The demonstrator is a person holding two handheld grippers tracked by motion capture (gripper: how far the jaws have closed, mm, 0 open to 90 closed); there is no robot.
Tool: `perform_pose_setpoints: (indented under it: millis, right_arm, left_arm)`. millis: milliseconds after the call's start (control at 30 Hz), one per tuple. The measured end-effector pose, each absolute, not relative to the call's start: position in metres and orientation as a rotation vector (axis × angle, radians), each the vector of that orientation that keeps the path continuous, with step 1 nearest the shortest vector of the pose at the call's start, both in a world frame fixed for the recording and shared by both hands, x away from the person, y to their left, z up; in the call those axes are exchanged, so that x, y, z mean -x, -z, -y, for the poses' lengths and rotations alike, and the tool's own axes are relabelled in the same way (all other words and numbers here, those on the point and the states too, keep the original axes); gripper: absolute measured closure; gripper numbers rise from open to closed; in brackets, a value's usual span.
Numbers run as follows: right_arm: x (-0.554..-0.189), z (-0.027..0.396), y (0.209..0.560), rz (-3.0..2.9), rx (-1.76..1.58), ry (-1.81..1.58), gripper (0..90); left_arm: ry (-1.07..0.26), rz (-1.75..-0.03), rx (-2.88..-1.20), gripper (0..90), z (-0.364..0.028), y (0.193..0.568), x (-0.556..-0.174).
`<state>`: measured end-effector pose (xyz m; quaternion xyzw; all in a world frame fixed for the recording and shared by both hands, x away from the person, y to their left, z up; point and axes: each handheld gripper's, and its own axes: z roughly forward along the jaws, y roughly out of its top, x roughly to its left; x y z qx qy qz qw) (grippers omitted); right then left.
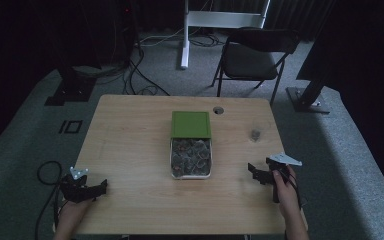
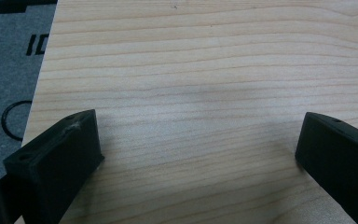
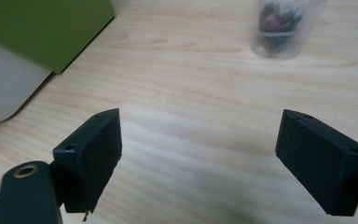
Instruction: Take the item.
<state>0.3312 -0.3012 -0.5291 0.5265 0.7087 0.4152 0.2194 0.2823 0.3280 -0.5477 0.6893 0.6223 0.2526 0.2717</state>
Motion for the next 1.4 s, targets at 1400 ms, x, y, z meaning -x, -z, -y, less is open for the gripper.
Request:
perform_pose_setpoints:
  millis: [1400]
  right_arm:
    - [-0.278,0.303,0.553,-2.138,-1.380,-0.931,13.3]
  left_arm:
    - [-0.681,-1.674,-1.859,0.5,-0.328,0.548,-0.282]
